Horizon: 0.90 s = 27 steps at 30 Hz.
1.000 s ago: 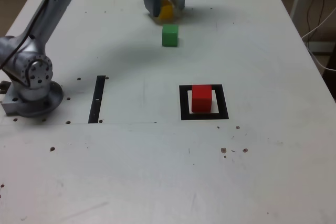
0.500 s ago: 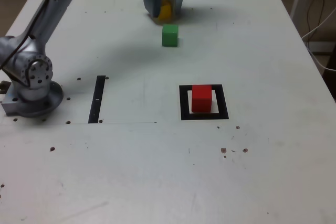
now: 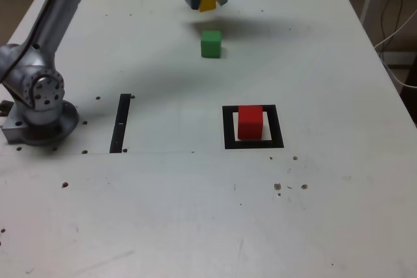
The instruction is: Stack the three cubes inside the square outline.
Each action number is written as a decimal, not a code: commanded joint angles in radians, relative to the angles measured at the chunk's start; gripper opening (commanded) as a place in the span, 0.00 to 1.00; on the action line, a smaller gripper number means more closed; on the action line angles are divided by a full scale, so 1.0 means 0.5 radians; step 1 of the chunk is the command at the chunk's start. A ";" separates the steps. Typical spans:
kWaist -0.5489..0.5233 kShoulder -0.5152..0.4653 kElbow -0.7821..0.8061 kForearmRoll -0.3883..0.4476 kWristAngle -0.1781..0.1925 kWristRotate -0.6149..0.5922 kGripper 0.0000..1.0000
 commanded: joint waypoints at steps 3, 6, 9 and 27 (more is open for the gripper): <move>-0.069 -0.130 0.098 0.029 -0.010 0.006 0.28; -0.136 -0.214 0.170 0.028 -0.009 0.004 0.28; -0.216 -0.290 0.234 0.027 -0.011 -0.005 0.28; -0.798 -0.557 0.565 -0.012 -0.087 -0.229 0.28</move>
